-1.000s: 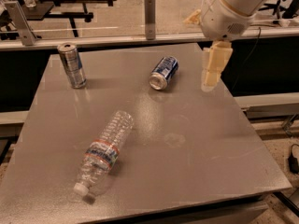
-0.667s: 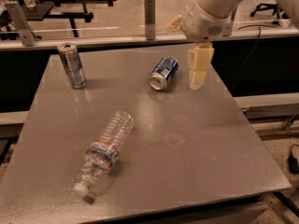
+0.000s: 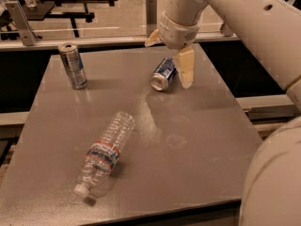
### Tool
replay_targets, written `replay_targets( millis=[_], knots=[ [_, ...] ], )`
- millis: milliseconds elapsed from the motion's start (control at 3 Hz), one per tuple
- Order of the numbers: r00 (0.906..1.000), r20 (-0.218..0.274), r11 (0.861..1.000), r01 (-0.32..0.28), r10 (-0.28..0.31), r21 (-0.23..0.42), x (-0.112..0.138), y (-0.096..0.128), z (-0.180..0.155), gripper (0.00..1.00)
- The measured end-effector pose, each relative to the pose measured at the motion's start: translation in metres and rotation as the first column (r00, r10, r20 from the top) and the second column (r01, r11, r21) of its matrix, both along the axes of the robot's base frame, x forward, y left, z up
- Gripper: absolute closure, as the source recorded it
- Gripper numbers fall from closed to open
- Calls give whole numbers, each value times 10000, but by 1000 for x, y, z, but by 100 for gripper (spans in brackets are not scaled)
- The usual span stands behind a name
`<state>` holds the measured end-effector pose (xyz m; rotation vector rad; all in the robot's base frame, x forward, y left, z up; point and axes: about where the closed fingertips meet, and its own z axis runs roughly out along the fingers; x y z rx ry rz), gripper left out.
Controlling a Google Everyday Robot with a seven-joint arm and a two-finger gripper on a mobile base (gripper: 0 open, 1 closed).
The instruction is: Pick pepsi can
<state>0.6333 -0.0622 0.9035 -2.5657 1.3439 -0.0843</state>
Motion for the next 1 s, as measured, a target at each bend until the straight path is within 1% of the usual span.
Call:
replay_targets(
  millis=[333,667,1000],
  knots=[
    [9950,-34,9925,-999,999,-705,22,-4,-21,0],
    [9866,-152,9818,-1634,1627,-970,31,-6,-33,0],
    [9704,-326,9629,-2415,2393,-1205,36,-6,-42,0]
  ],
)
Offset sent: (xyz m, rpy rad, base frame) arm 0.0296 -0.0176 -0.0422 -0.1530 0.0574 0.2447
